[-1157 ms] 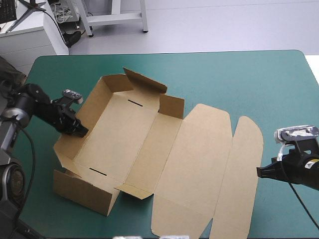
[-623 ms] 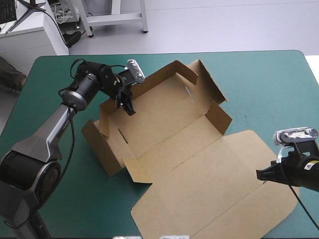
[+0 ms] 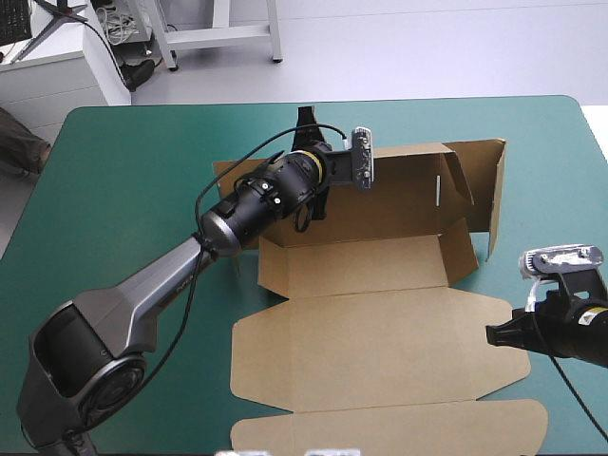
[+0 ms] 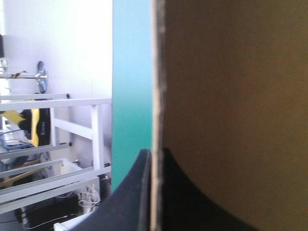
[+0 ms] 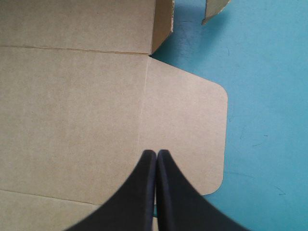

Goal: Fold the box

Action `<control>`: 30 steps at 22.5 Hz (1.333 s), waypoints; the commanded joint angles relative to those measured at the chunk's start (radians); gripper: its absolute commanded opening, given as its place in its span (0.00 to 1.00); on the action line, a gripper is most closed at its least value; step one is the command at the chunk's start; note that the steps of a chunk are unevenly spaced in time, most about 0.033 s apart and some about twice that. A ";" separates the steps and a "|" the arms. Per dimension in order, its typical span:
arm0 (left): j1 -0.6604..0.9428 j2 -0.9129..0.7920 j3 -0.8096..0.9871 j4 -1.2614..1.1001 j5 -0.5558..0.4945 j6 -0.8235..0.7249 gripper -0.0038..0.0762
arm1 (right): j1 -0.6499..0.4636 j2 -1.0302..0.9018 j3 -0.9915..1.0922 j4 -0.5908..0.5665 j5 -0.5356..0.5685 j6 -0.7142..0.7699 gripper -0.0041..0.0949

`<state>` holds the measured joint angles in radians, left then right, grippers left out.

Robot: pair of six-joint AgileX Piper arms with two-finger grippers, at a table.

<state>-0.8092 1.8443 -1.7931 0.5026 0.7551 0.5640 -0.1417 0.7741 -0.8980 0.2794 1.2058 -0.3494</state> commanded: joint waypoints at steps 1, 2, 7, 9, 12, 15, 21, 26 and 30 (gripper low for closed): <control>-0.041 -0.053 -0.038 0.157 -0.073 -0.091 0.04 | -0.002 -0.001 -0.024 0.022 -0.032 -0.004 0.02; -0.055 -0.053 -0.038 0.174 -0.068 -0.095 0.04 | -0.002 -0.001 -0.024 0.022 -0.032 -0.004 0.02; -0.100 -0.053 -0.038 0.186 -0.061 -0.119 0.04 | -0.002 -0.001 -0.024 0.022 -0.035 -0.004 0.02; -0.118 -0.042 -0.038 0.216 -0.065 -0.143 0.04 | -0.002 -0.001 -0.024 0.022 -0.035 -0.004 0.02; -0.144 -0.012 -0.038 0.341 -0.063 -0.257 0.04 | -0.002 -0.001 -0.024 0.022 -0.042 -0.004 0.02; -0.186 0.030 -0.038 0.498 -0.057 -0.404 0.04 | -0.002 -0.001 -0.024 0.022 -0.042 -0.004 0.02; -0.239 0.076 -0.030 0.636 -0.059 -0.545 0.04 | -0.002 -0.001 -0.026 0.022 -0.042 -0.004 0.02; -0.267 0.079 0.062 0.823 -0.058 -0.678 0.04 | -0.002 -0.001 -0.039 0.018 -0.040 -0.004 0.02; -0.283 0.079 0.127 0.909 -0.046 -0.761 0.04 | -0.002 -0.001 -0.105 0.011 -0.024 -0.004 0.02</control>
<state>-1.0724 1.9838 -1.6806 1.3187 0.7179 -0.1250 -0.1417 0.7741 -0.9320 0.2794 1.2078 -0.3494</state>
